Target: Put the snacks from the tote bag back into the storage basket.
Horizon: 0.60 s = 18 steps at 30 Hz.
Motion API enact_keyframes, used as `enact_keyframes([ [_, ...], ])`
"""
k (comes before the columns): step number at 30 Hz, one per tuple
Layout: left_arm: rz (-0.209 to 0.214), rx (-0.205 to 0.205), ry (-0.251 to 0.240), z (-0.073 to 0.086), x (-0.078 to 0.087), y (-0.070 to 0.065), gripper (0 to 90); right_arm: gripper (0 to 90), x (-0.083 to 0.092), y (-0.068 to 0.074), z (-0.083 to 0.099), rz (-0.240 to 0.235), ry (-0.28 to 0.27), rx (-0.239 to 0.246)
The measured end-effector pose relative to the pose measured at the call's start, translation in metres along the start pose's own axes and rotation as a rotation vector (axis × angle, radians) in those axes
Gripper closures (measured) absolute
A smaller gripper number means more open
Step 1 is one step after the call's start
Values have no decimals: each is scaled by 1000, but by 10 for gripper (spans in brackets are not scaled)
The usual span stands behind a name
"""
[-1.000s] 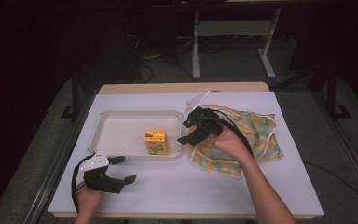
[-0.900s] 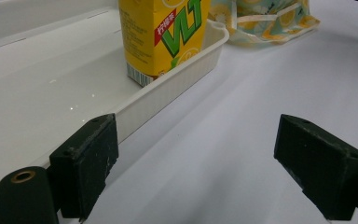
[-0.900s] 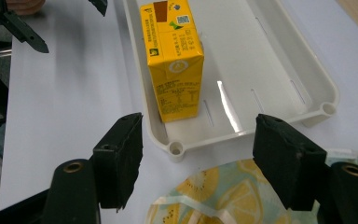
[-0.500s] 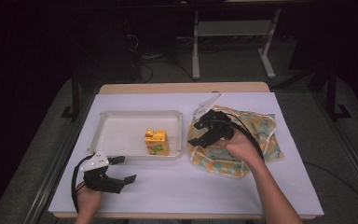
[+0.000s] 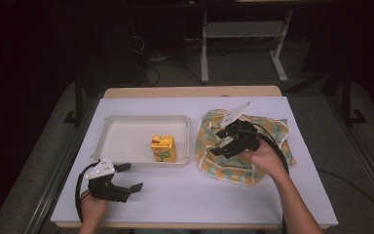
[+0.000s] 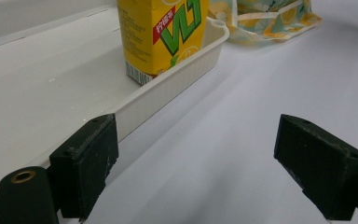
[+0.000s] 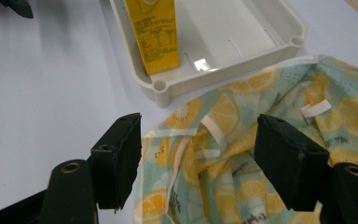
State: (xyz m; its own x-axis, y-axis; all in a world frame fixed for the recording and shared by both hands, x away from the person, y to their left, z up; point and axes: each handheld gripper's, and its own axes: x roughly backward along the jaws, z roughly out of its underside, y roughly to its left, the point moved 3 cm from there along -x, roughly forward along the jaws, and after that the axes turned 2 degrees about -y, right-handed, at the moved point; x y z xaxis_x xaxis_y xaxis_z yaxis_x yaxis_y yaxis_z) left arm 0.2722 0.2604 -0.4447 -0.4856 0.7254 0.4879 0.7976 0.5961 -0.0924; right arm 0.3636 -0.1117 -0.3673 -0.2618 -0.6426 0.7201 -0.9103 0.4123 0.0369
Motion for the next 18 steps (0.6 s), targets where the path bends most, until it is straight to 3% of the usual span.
enact_keyframes([
  [18, -8, 13, -1, 2, 1, 1, 135, 305, 15, -4, 39, 20, -18, -73],
])
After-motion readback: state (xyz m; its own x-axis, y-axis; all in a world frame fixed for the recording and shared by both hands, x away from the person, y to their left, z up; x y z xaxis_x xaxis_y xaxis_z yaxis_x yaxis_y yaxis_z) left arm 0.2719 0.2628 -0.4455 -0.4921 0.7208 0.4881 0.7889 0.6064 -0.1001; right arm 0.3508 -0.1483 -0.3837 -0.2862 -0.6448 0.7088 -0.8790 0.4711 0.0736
